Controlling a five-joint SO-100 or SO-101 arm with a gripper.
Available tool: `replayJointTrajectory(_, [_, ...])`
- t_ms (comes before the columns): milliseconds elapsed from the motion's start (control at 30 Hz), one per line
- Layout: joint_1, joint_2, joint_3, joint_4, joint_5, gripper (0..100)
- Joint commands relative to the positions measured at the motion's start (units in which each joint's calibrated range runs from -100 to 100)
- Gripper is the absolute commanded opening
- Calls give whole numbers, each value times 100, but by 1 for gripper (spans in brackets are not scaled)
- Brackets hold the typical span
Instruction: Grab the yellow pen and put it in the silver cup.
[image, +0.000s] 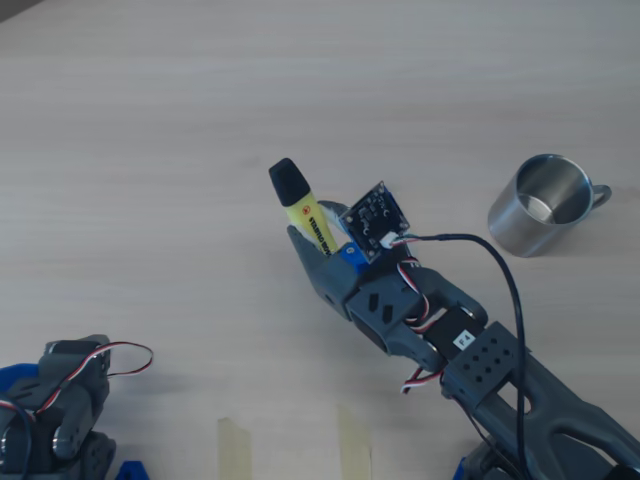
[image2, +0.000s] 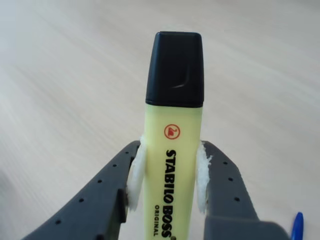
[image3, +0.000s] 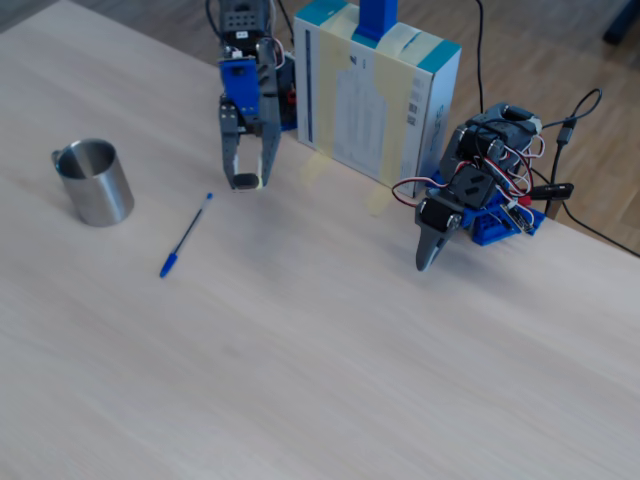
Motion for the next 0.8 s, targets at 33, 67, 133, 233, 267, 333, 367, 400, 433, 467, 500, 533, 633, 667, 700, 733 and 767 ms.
replayJointTrajectory(33, [182, -377, -110, -672, -9, 2])
replayJointTrajectory(67, [200, -402, -101, -809, -4, 2])
replayJointTrajectory(133, [278, -460, -101, -1041, 1, 2])
replayJointTrajectory(233, [409, -543, -101, -1401, -9, 2])
replayJointTrajectory(267, [470, -568, -101, -1538, -9, 2])
replayJointTrajectory(333, [593, -618, -101, -1804, -9, 2])
replayJointTrajectory(367, [662, -643, -101, -1916, -9, 2])
replayJointTrajectory(400, [732, -676, -101, -2036, -9, 2])
replayJointTrajectory(433, [802, -701, -101, -2156, -9, 2])
replayJointTrajectory(467, [881, -726, -101, -2259, -9, 2])
replayJointTrajectory(500, [950, -760, -101, -2362, -9, 2])
replayJointTrajectory(533, [1020, -784, -101, -2456, -9, 2])
replayJointTrajectory(633, [1247, -876, -101, -2722, -9, 2])
replayJointTrajectory(667, [1326, -901, -101, -2782, -9, 2])
replayJointTrajectory(700, [1404, -926, -101, -2842, -9, 2])
replayJointTrajectory(733, [1500, -942, -101, -2902, -9, 2])
replayJointTrajectory(767, [1596, -951, -101, -2962, -9, 2])
